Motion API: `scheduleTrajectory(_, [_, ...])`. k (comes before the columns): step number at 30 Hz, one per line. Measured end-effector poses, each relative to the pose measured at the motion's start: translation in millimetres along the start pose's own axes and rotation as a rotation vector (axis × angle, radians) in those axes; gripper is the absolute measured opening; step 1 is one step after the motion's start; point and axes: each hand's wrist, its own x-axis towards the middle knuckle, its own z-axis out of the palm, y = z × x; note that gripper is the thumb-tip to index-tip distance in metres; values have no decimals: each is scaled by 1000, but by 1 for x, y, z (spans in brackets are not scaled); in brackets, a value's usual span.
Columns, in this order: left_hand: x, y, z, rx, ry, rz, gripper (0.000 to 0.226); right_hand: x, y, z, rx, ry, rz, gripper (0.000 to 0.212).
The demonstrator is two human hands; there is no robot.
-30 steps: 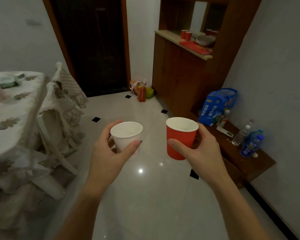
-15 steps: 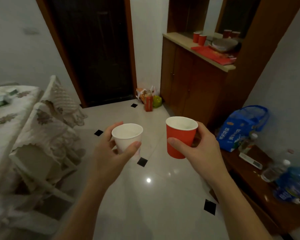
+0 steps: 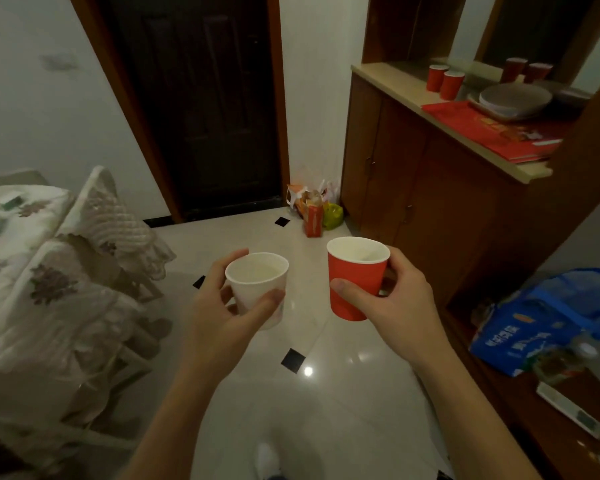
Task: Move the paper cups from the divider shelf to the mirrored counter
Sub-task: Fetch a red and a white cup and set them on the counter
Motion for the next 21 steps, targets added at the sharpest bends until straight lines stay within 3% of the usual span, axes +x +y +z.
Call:
scheduleTrajectory(5, [96,-42,0,6,24,2,75,96,8,42,6,-14,0,79])
scheduleTrajectory(8, [163,-60,-1,6,31,13,78,159,5,66,-17,7,1,85])
scheduleTrajectory(21, [405,-126,33,-4,-84,61,66,394,26,116,-13,112,23,87])
